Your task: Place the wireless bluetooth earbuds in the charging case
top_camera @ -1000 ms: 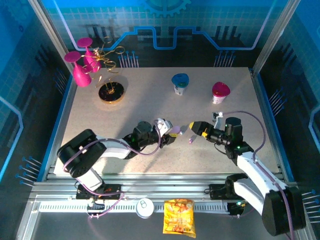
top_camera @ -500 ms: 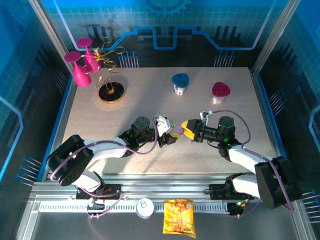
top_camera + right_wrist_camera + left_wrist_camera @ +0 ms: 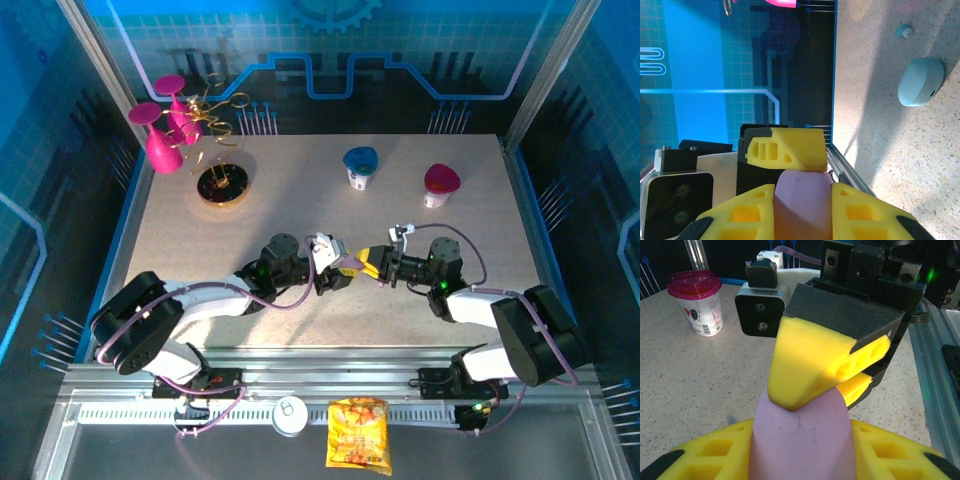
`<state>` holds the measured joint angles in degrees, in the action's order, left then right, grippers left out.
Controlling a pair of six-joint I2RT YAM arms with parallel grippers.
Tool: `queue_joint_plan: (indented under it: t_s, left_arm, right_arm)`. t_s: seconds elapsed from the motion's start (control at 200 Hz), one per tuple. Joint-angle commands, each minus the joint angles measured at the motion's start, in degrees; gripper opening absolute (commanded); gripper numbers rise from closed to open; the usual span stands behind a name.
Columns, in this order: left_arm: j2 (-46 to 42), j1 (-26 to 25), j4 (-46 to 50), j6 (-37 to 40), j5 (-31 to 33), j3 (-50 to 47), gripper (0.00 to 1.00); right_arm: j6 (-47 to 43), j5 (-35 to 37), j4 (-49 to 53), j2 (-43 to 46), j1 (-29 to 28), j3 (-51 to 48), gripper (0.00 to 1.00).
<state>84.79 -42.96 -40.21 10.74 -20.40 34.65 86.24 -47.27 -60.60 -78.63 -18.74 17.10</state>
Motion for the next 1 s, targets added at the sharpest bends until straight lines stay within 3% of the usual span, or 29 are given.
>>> queue_joint_plan:
  t_s: [0.0,0.12,0.2,0.365,0.585,0.996]
  left_arm:
    - [-0.5,0.1,-4.0,0.7,0.8,-0.7,0.55]
    - [-0.6,0.3,-9.2,-1.4,2.4,-2.2,0.89]
    - [-0.6,0.9,-14.8,-5.1,2.4,-3.3,0.99]
    - [-0.6,1.9,-22.0,-9.1,1.5,-3.8,0.99]
    - [0.0,1.9,-29.3,-11.4,1.6,-2.1,0.89]
    - [3.9,1.9,-35.0,-13.8,-3.5,1.1,0.7]
  right_arm:
    - [1.4,0.6,-2.4,-0.1,-0.4,-0.5,0.05]
    - [2.6,2.0,-2.8,1.5,0.0,-0.3,0.05]
    - [4.1,2.8,-2.8,3.1,0.3,0.1,0.05]
    - [7.3,4.2,-0.4,8.8,1.2,1.2,0.05]
    - [6.8,7.1,9.0,17.7,1.3,3.8,0.05]
    - [12.2,9.5,7.1,23.4,1.2,3.2,0.05]
